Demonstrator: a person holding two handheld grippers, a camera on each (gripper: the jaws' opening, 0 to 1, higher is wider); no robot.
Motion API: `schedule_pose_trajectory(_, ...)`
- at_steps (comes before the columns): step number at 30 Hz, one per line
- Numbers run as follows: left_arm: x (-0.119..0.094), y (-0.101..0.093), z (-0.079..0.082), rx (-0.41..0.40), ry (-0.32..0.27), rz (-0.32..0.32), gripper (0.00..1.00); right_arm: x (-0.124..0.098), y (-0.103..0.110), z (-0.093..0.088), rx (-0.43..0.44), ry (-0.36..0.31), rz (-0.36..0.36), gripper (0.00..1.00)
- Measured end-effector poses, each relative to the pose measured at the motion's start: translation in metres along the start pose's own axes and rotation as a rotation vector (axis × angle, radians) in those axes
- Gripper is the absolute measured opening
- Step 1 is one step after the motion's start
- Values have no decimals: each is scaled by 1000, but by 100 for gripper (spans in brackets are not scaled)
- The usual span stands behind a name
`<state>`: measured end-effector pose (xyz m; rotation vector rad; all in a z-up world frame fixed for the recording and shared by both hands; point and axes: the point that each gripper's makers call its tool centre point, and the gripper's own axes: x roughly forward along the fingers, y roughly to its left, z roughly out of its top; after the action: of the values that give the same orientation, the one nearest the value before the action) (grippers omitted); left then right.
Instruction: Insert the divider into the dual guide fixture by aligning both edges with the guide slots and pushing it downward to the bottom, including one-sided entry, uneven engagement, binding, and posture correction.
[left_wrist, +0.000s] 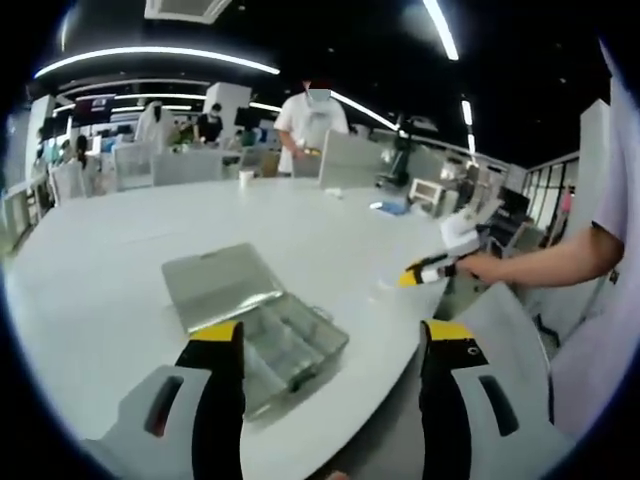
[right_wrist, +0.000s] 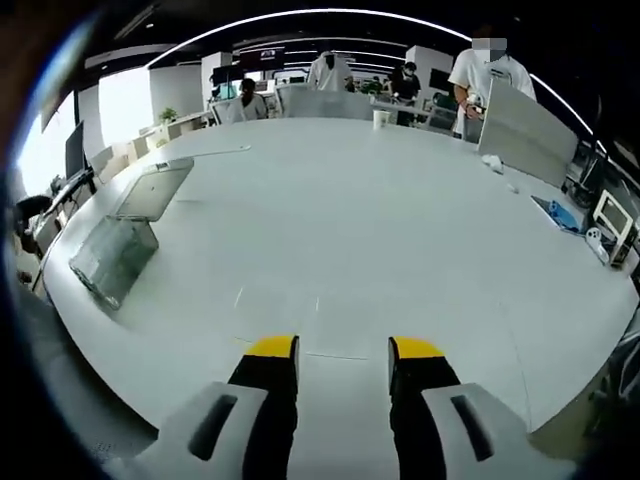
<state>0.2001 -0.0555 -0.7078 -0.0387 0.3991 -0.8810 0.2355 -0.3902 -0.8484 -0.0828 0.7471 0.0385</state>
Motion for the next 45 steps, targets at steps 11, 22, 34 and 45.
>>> schedule_pose_trajectory(11,4,-6,-1,-11,1,16,69,12,1,-3,4,28,26,35)
schedule_pose_trajectory(22,3,-4,-3,-19,10,30,69,17,1,0,6,30,34,35)
schedule_pose_trajectory(34,1,-4,-8,-29,16,31,69,18,-5,-2,11,36,22,36)
schedule_pose_trajectory(45,4,-4,-9,-35,16,23,69,18,-5,-8,30,55,19,38)
